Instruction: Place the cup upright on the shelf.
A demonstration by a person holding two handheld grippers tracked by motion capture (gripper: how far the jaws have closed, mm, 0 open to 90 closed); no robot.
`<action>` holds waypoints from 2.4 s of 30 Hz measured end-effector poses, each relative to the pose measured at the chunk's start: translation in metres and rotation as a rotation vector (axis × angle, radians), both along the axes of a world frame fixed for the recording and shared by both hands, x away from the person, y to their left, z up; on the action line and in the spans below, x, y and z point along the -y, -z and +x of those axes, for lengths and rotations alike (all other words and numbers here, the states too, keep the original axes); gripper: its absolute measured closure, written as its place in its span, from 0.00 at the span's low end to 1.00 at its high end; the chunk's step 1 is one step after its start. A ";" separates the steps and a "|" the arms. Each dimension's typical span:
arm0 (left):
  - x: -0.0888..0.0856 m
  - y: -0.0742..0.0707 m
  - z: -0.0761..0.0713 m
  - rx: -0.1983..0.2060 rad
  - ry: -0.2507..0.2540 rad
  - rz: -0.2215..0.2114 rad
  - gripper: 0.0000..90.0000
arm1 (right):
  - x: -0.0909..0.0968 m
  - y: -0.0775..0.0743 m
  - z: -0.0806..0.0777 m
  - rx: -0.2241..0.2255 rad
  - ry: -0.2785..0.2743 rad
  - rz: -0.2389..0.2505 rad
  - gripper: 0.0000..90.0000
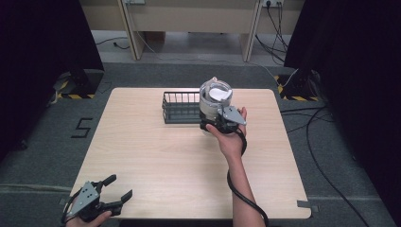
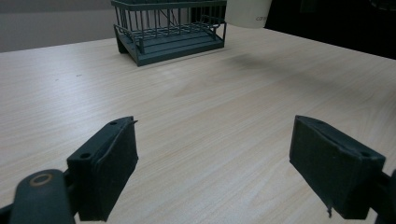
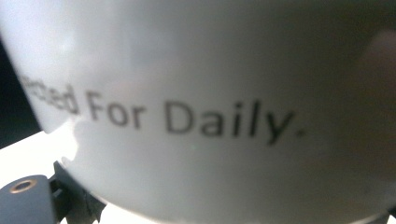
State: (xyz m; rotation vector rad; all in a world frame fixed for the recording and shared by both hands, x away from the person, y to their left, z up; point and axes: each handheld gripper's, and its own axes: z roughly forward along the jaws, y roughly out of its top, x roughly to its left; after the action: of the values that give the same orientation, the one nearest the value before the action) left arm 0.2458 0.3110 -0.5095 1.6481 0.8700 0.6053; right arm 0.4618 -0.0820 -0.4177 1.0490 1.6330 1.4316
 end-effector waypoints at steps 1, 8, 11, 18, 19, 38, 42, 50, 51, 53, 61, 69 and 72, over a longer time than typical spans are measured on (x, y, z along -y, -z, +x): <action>0.000 0.000 0.000 0.000 0.000 0.000 0.16 | 0.000 0.000 0.000 0.000 0.000 0.000 0.10; 0.000 0.000 0.000 0.002 0.001 0.002 0.16 | -0.004 -0.009 0.008 0.001 0.004 0.001 0.10; 0.000 0.000 -0.001 0.002 0.002 0.002 0.16 | -0.006 -0.012 0.011 0.003 0.005 0.001 0.10; -0.001 -0.001 -0.001 0.004 0.000 0.003 0.16 | -0.010 -0.021 0.019 0.007 0.004 0.002 0.10; -0.001 -0.001 -0.001 0.004 0.000 0.002 0.16 | -0.010 -0.022 0.021 0.007 0.004 -0.001 0.10; -0.003 -0.001 -0.001 0.002 -0.002 0.000 0.16 | -0.016 -0.041 0.048 0.004 0.023 0.006 0.10; -0.003 -0.001 0.000 0.001 -0.002 0.001 0.16 | -0.018 -0.044 0.052 0.000 0.026 0.014 0.10; -0.003 -0.001 0.000 0.001 -0.002 -0.001 0.16 | -0.022 -0.050 0.060 0.000 0.031 0.011 0.11; -0.003 0.000 0.000 0.001 -0.003 -0.002 0.16 | -0.023 -0.051 0.061 0.000 0.031 0.011 0.11; -0.003 0.000 -0.001 0.001 -0.006 -0.004 0.16 | -0.025 -0.052 0.065 0.000 0.030 0.012 0.10; -0.004 0.000 0.000 -0.001 -0.013 -0.007 0.16 | -0.032 -0.054 0.082 -0.011 0.037 0.013 0.10; -0.004 0.000 0.000 -0.001 -0.012 -0.007 0.16 | -0.037 -0.055 0.098 -0.030 0.039 0.010 0.10; -0.005 0.000 0.000 -0.001 -0.011 -0.008 0.16 | -0.040 -0.055 0.104 -0.036 0.040 0.016 0.11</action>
State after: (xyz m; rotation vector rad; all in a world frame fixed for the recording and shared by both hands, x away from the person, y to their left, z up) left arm 0.2454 0.3157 -0.5093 1.6369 0.8814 0.6080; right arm 0.5659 -0.0420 -0.3630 1.1171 1.6191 1.4094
